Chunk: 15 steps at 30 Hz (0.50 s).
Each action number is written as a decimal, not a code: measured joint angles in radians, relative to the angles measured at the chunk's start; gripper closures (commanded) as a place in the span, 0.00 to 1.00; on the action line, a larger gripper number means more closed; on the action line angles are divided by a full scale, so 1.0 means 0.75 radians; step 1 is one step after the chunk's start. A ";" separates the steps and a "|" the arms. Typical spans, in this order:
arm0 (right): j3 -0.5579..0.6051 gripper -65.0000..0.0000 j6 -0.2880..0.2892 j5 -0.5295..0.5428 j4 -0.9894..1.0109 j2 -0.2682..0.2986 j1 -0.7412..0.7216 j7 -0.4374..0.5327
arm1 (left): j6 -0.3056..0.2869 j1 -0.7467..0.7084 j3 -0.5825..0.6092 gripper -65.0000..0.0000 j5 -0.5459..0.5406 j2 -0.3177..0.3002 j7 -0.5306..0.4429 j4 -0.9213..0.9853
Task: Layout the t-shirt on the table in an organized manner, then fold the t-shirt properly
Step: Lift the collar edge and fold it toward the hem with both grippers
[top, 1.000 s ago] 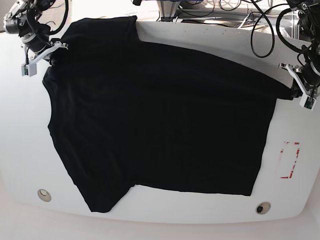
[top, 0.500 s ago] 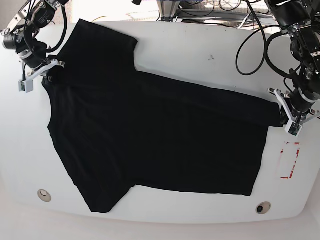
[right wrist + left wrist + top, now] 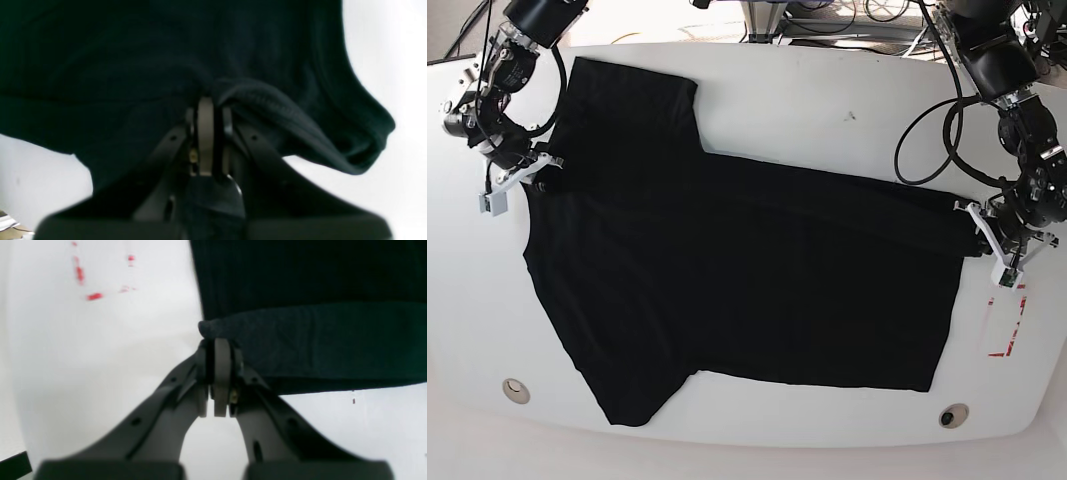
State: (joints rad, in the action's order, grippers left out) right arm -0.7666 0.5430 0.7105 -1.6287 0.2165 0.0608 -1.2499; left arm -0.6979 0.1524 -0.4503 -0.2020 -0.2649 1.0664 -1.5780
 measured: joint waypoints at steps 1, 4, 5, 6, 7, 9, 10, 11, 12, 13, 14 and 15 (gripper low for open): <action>0.007 1.00 -0.001 -0.001 0.015 0.007 -0.002 0.007 | -0.003 0.005 0.003 0.99 -0.002 -0.006 -0.001 0.017; 0.021 0.99 -0.001 -0.001 0.061 0.021 -0.011 0.031 | -0.003 0.016 0.030 0.99 0.005 -0.036 -0.027 0.075; 0.021 0.97 -0.001 0.003 0.074 0.022 -0.017 0.033 | 0.002 0.016 0.052 0.99 0.009 -0.052 -0.055 0.093; 0.022 0.94 -0.001 0.005 0.091 0.025 -0.022 0.035 | 0.002 0.015 0.073 0.99 0.010 -0.064 -0.081 0.103; 0.023 0.90 -0.006 0.004 0.105 0.028 -0.028 0.035 | 0.002 0.015 0.099 0.98 0.009 -0.077 -0.105 0.115; 0.025 0.78 -0.038 0.003 0.140 0.038 -0.042 0.038 | 0.001 0.016 0.147 0.92 0.009 -0.096 -0.136 0.136; 0.025 0.71 -0.041 0.004 0.151 0.042 -0.044 0.042 | 0.001 0.018 0.163 0.86 0.006 -0.102 -0.143 0.149; 0.026 0.65 -0.048 0.005 0.154 0.046 -0.046 0.045 | 0.001 0.021 0.180 0.81 0.000 -0.107 -0.149 0.167; 0.026 0.57 -0.065 0.004 0.156 0.051 -0.045 0.047 | 0.001 0.023 0.189 0.70 -0.002 -0.109 -0.149 0.182; 0.026 0.52 -0.065 0.001 0.156 0.055 -0.045 0.046 | 0.000 0.025 0.198 0.63 -0.002 -0.110 -0.150 0.201; 0.023 0.46 -0.073 -0.002 0.156 0.060 -0.042 0.046 | -0.002 0.025 0.200 0.52 -0.002 -0.109 -0.150 0.211; 0.021 0.38 -0.074 -0.001 0.156 0.062 -0.042 0.046 | -0.003 0.024 0.200 0.38 -0.001 -0.109 -0.146 0.221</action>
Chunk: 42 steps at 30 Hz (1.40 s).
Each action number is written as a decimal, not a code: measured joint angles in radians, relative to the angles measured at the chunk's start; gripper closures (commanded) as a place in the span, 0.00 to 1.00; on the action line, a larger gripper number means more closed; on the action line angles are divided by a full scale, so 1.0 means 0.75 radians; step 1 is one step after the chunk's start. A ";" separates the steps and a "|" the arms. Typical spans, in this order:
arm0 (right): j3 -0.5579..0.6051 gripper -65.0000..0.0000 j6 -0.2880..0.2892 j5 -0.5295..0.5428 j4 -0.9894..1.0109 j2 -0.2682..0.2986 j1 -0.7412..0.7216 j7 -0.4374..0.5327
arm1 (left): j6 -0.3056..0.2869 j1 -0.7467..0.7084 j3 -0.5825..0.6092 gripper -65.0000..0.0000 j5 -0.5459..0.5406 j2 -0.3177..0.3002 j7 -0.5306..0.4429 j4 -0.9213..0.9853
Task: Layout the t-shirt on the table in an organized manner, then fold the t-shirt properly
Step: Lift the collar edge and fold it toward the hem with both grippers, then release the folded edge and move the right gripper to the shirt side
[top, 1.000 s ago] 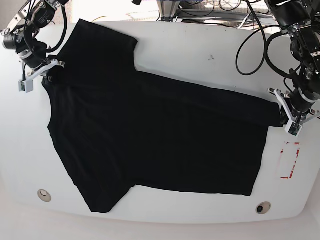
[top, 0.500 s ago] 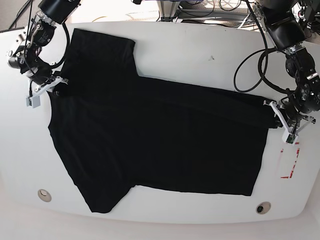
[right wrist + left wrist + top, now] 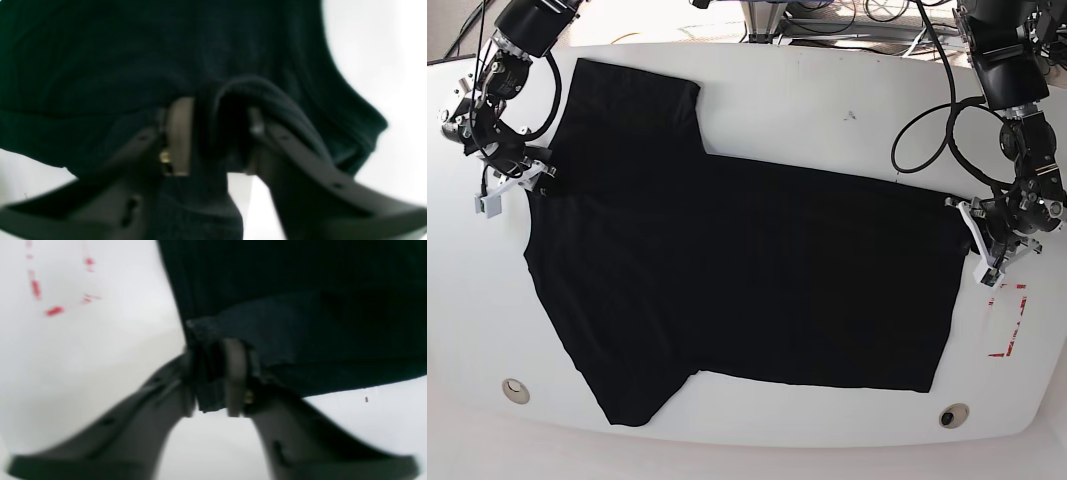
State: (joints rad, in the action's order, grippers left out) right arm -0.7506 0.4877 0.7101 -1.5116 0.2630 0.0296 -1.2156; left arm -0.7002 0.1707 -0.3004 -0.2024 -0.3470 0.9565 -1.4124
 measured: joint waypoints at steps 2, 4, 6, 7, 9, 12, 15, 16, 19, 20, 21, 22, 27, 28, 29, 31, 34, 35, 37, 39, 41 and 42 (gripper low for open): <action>-0.003 0.30 -0.001 0.001 -0.005 0.000 0.004 0.001 | 0.001 -0.008 -0.002 0.25 0.001 -0.005 0.000 0.005; -0.002 0.24 -0.002 -0.004 -0.030 -0.007 0.012 0.001 | 0.002 -0.012 -0.007 0.22 0.008 -0.012 0.006 0.004; 0.000 0.20 -0.001 0.017 -0.079 -0.008 0.041 0.003 | 0.004 -0.013 -0.008 0.24 0.010 -0.022 0.009 -0.007; 0.000 0.19 -0.001 0.016 -0.113 -0.008 0.059 0.001 | 0.003 -0.013 -0.008 0.26 0.007 -0.028 0.010 -0.013; -0.002 0.18 0.006 0.018 -0.190 -0.007 0.102 0.000 | 0.004 -0.016 -0.007 0.27 -0.001 -0.039 0.003 -0.026; -0.010 0.18 0.008 0.011 -0.290 -0.008 0.166 -0.002 | 0.004 -0.028 -0.008 0.27 0.000 -0.048 -0.002 -0.050; -0.010 0.18 0.009 0.036 -0.370 -0.020 0.229 -0.001 | 0.004 -0.049 -0.010 0.27 0.001 -0.048 0.000 -0.075; -0.011 0.18 0.010 0.064 -0.386 -0.027 0.251 0.001 | 0.004 -0.059 -0.010 0.27 -0.001 -0.050 0.000 -0.089; -0.027 0.18 0.014 0.142 -0.400 -0.054 0.319 0.000 | -0.002 -0.105 -0.006 0.27 -0.009 -0.083 -0.001 -0.151; -0.036 0.17 0.013 0.157 -0.399 -0.067 0.343 -0.001 | -0.005 -0.111 -0.006 0.27 -0.010 -0.087 0.001 -0.159; -0.044 0.17 0.014 0.156 -0.397 -0.070 0.368 -0.001 | 0.004 -0.130 -0.009 0.27 -0.002 -0.105 0.001 -0.190; -0.049 0.17 0.013 0.156 -0.396 -0.071 0.380 -0.006 | -0.001 -0.140 -0.015 0.27 0.000 -0.112 0.005 -0.216; -0.069 0.17 0.012 0.137 -0.391 -0.082 0.439 -0.019 | 0.003 -0.193 -0.074 0.27 -0.011 -0.113 0.003 -0.325; -0.065 0.17 0.013 0.142 -0.391 -0.083 0.443 -0.020 | 0.002 -0.207 -0.090 0.27 -0.016 -0.110 -0.006 -0.342; -0.057 0.17 0.013 0.142 -0.391 -0.086 0.444 -0.018 | -0.002 -0.215 -0.102 0.27 -0.019 -0.107 -0.006 -0.355; -0.053 0.17 0.019 0.143 -0.391 -0.091 0.446 -0.010 | -0.001 -0.235 -0.121 0.27 -0.019 -0.106 -0.005 -0.369; -0.053 0.17 0.048 0.149 -0.362 -0.092 0.445 0.002 | 0.001 -0.254 -0.139 0.27 0.001 -0.108 0.017 -0.383; -0.053 0.17 0.049 0.159 -0.342 -0.092 0.443 0.010 | 0.000 -0.255 -0.142 0.27 0.001 -0.108 0.028 -0.392; -0.052 0.17 0.048 0.162 -0.262 -0.092 0.441 0.010 | 0.001 -0.261 -0.142 0.27 0.000 -0.111 0.019 -0.407; -0.049 0.17 0.046 0.157 -0.197 -0.089 0.437 0.016 | 0.000 -0.273 -0.140 0.27 -0.011 -0.111 0.006 -0.419; -0.057 0.17 0.061 0.179 -0.166 -0.085 0.433 0.059 | -0.002 -0.288 -0.137 0.27 -0.012 -0.107 -0.002 -0.432; -0.055 0.17 0.053 0.173 -0.152 -0.082 0.430 0.062 | -0.001 -0.298 -0.137 0.27 -0.018 -0.106 -0.001 -0.439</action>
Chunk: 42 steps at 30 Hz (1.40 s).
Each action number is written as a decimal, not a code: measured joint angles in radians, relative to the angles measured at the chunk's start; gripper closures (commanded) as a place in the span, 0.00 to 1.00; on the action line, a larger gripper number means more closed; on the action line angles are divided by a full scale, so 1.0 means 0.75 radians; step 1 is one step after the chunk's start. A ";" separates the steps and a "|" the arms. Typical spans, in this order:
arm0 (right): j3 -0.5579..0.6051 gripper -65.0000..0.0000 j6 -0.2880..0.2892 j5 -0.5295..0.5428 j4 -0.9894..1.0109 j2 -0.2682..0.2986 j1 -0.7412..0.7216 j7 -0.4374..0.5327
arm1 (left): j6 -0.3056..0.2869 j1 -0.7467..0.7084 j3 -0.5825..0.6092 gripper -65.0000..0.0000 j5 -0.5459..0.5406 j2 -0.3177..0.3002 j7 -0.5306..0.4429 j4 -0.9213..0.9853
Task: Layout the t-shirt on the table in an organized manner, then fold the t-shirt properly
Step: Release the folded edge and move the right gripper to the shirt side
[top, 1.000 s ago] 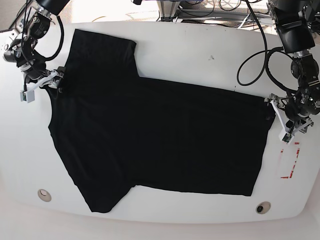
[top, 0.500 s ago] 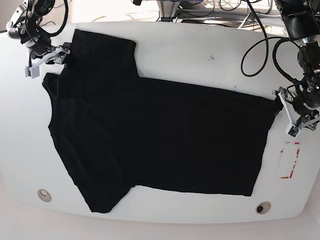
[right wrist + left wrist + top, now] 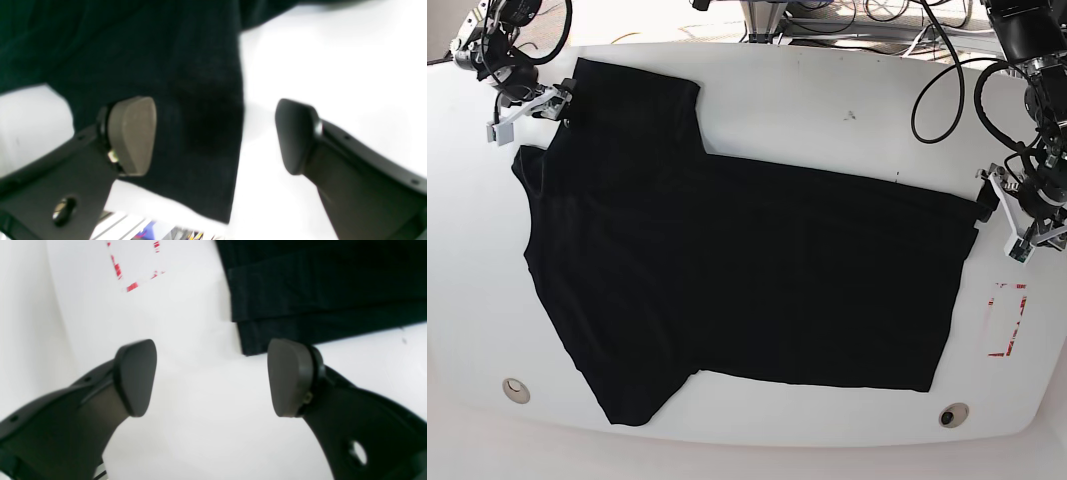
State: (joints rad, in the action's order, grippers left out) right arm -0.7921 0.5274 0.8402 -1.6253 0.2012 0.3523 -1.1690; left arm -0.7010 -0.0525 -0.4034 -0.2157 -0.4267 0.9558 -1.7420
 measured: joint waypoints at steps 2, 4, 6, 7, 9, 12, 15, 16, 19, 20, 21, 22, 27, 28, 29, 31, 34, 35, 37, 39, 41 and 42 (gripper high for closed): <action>0.002 0.17 0.001 0.000 0.026 0.010 -0.006 0.025 | 0.001 -0.016 0.000 0.27 0.005 0.000 0.002 -0.009; 0.028 0.18 0.001 0.004 0.044 0.027 -0.014 0.041 | 0.002 -0.031 -0.002 0.27 0.011 -0.002 0.011 -0.022; 0.060 0.18 0.004 0.010 0.054 0.042 -0.014 0.054 | 0.002 -0.043 -0.004 0.27 0.012 -0.003 0.012 -0.035; 0.072 0.18 0.006 0.016 0.056 0.046 -0.014 0.054 | 0.001 -0.046 -0.004 0.27 0.012 -0.003 0.012 -0.037; 0.094 0.18 0.007 0.019 0.054 0.046 -0.014 0.062 | 0.001 -0.047 -0.003 0.27 0.011 0.003 0.011 -0.038; 0.144 0.18 0.008 0.030 0.048 0.045 -0.013 0.070 | 0.000 -0.048 -0.001 0.27 0.002 0.005 0.010 -0.038; 0.173 0.18 0.011 0.040 0.038 0.018 -0.018 0.083 | 0.001 -0.048 -0.004 0.27 0.011 0.003 0.012 -0.038; 0.175 0.18 0.011 0.038 0.028 0.006 -0.018 0.083 | 0.001 -0.048 -0.005 0.27 0.013 0.003 0.013 -0.038; 0.178 0.25 0.011 0.039 -0.004 -0.034 -0.009 0.081 | 0.001 -0.048 -0.005 0.27 0.007 0.004 0.011 -0.038; 0.181 0.29 0.011 0.039 -0.014 -0.040 -0.002 0.079 | 0.001 -0.048 -0.005 0.27 0.007 0.003 0.011 -0.038; 0.186 0.38 0.011 0.039 -0.024 -0.044 0.006 0.075 | 0.001 -0.048 -0.005 0.27 0.008 0.003 0.011 -0.038; 0.186 0.46 0.011 0.039 -0.032 -0.048 0.014 0.071 | 0.001 -0.048 -0.005 0.27 0.008 0.003 0.011 -0.038; 0.185 0.99 -0.005 0.014 -0.045 -0.054 0.038 0.033 | 0.001 -0.048 -0.005 0.27 0.008 0.004 0.011 -0.038; 0.186 1.00 -0.011 -0.006 -0.044 -0.053 0.038 0.017 | 0.001 -0.048 -0.005 0.27 0.007 0.003 0.011 -0.038; 0.185 1.00 -0.012 -0.004 -0.042 -0.054 0.038 0.018 | 0.001 -0.048 -0.005 0.27 0.008 0.003 0.011 -0.038; 0.189 0.96 -0.016 -0.010 -0.041 -0.054 0.038 0.009 | 0.001 -0.048 -0.005 0.27 0.008 0.003 0.012 -0.038; 0.193 0.97 -0.014 -0.012 -0.043 -0.054 0.037 0.006 | 0.001 -0.048 -0.005 0.27 0.008 0.003 0.011 -0.038; 0.193 0.98 -0.014 -0.011 -0.052 -0.054 0.034 -0.001 | 0.001 -0.048 -0.005 0.27 0.008 0.003 0.011 -0.038; 0.190 1.00 -0.014 -0.016 -0.086 -0.054 0.025 -0.054 | 0.001 -0.054 -0.005 0.27 0.008 0.003 0.011 -0.038; 0.187 1.00 -0.014 0.010 -0.136 -0.052 0.002 -0.082 | 0.001 -0.061 -0.005 0.27 0.008 0.004 0.011 -0.038; 0.185 1.00 -0.014 0.035 -0.180 -0.050 -0.031 -0.129 | 0.001 -0.066 -0.003 0.27 0.008 0.004 0.012 -0.038; 0.185 1.00 -0.015 0.045 -0.198 -0.050 -0.054 -0.163 | 0.001 -0.067 -0.002 0.27 0.008 0.004 0.012 -0.038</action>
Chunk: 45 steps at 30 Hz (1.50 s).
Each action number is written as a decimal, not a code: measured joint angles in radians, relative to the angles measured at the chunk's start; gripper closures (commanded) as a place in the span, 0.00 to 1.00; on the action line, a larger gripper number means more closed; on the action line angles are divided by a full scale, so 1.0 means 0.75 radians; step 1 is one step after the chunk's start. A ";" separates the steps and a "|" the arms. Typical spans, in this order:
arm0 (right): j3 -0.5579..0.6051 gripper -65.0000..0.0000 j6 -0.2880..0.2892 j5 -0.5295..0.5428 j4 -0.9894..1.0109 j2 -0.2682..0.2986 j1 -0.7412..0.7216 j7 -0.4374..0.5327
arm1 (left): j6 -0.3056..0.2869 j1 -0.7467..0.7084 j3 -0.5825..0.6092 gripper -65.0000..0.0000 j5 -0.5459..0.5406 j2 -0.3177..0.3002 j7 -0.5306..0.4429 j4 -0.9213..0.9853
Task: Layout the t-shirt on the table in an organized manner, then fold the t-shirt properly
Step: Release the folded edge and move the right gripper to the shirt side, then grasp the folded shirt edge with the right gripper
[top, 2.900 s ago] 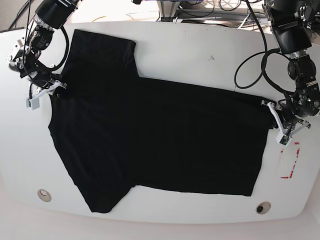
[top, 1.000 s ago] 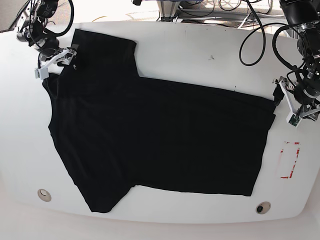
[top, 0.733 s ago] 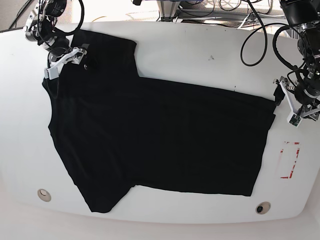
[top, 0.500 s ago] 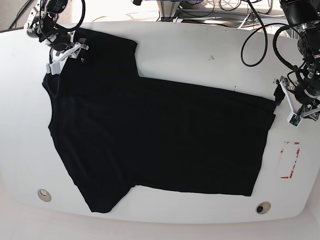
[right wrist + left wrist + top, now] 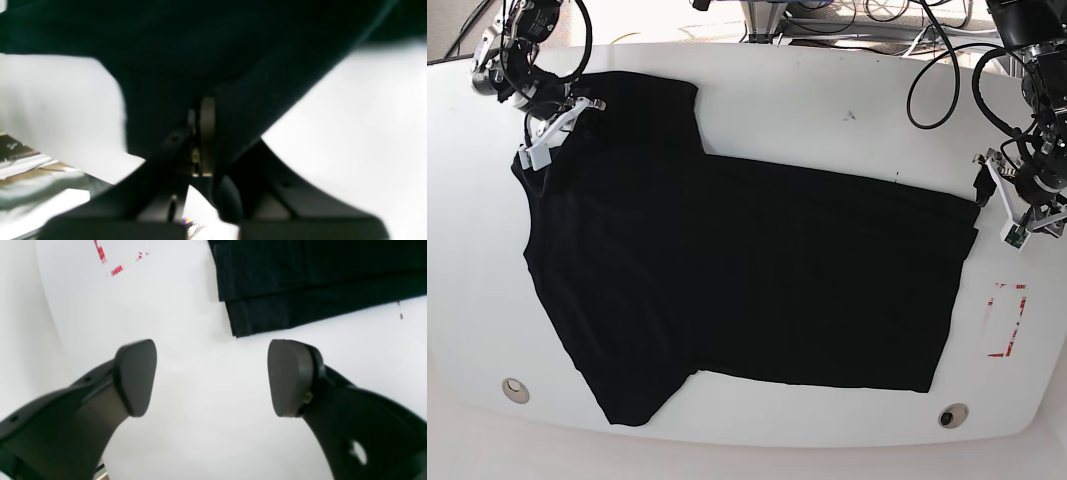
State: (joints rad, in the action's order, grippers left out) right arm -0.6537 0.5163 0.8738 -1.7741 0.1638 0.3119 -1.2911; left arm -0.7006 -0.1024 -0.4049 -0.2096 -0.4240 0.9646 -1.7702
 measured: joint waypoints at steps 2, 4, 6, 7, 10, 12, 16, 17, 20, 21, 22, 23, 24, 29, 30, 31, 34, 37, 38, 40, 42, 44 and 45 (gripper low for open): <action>-0.002 1.00 0.000 0.012 -0.020 -0.001 -0.050 -0.033 | 0.000 0.001 0.000 0.27 0.000 -0.001 0.000 0.001; -0.001 1.00 0.001 0.039 -0.026 -0.002 -0.118 -0.045 | 0.000 0.001 0.000 0.27 0.000 -0.001 -0.001 0.001; 0.001 1.00 0.001 0.044 -0.027 -0.004 -0.164 -0.055 | 0.000 0.001 0.000 0.27 -0.001 -0.001 -0.002 0.000; 0.001 1.00 -0.003 0.042 -0.026 -0.004 -0.187 -0.059 | 0.000 0.001 0.000 0.27 0.000 -0.001 -0.001 0.001; 0.001 1.00 -0.043 0.028 -0.012 -0.005 -0.264 -0.074 | 0.001 0.001 0.000 0.27 0.000 0.000 -0.001 0.001; 0.002 1.00 -0.060 0.037 0.027 -0.004 -0.320 -0.069 | 0.000 0.001 0.000 0.27 0.001 -0.001 -0.001 0.001; 0.008 1.00 -0.070 0.034 0.165 -0.004 -0.443 -0.065 | 0.001 -0.010 0.000 0.27 0.005 -0.001 -0.003 0.000; 0.008 1.00 -0.070 0.033 0.213 -0.004 -0.479 -0.065 | 0.000 -0.013 0.000 0.27 0.004 -0.001 -0.003 0.000; 0.008 1.00 -0.075 0.025 0.317 -0.001 -0.551 -0.068 | 0.000 -0.026 0.000 0.27 0.005 0.002 0.000 0.001; 0.008 1.00 -0.073 0.019 0.349 0.000 -0.576 -0.071 | 0.001 -0.029 0.000 0.27 0.005 0.002 0.004 0.002; 0.008 1.00 -0.074 0.017 0.377 0.000 -0.599 -0.073 | -0.001 -0.029 0.000 0.28 0.006 0.002 0.005 0.002; 0.014 1.00 -0.080 0.009 0.402 0.000 -0.620 -0.071 | 0.001 -0.028 0.000 0.28 0.007 0.001 0.004 0.003; 0.025 1.00 -0.072 0.018 0.435 0.002 -0.644 -0.070 | 0.001 -0.025 0.000 0.28 0.006 0.001 0.004 0.003; 0.079 1.00 -0.074 0.024 0.554 0.025 -0.756 -0.052 | 0.001 -0.025 0.000 0.28 0.005 -0.001 0.015 0.003; 0.087 1.00 -0.074 0.024 0.572 0.030 -0.773 -0.025 | 0.001 -0.026 0.000 0.28 0.005 -0.001 0.022 0.003; 0.098 0.99 -0.075 0.024 0.587 0.034 -0.786 -0.003 | 0.001 -0.026 0.000 0.28 0.005 -0.001 0.034 0.003; 0.154 0.91 -0.075 0.029 0.647 0.061 -0.821 0.055 | 0.001 -0.025 0.000 0.28 0.005 -0.001 0.054 0.003; 0.211 0.74 -0.075 0.026 0.722 0.092 -0.859 0.107 | 0.001 -0.035 0.000 0.28 0.004 -0.001 0.053 0.002; 0.230 0.62 -0.075 0.025 0.760 0.106 -0.879 0.131 | 0.000 -0.037 0.000 0.28 0.004 -0.001 0.054 0.002; 0.246 0.46 -0.077 0.024 0.808 0.121 -0.905 0.153 | 0.001 -0.050 0.000 0.28 0.005 0.001 0.055 0.001; 0.257 0.26 -0.079 0.029 0.841 0.133 -0.924 0.163 | 0.000 -0.058 0.000 0.28 0.005 0.001 0.057 0.002; 0.257 0.13 -0.081 0.028 0.862 0.141 -0.938 0.174 | 0.000 -0.060 0.000 0.28 0.006 0.001 0.060 0.002; 0.256 0.05 -0.082 0.027 0.866 0.143 -0.941 0.179 | 0.001 -0.060 0.000 0.28 0.005 0.001 0.059 0.002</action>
State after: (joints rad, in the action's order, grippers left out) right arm -0.4618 0.4549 0.8944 -1.1244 0.2714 -0.3939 -1.1572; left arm -0.7002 -0.1471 -0.4049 -0.2058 -0.4236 1.0088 -1.7691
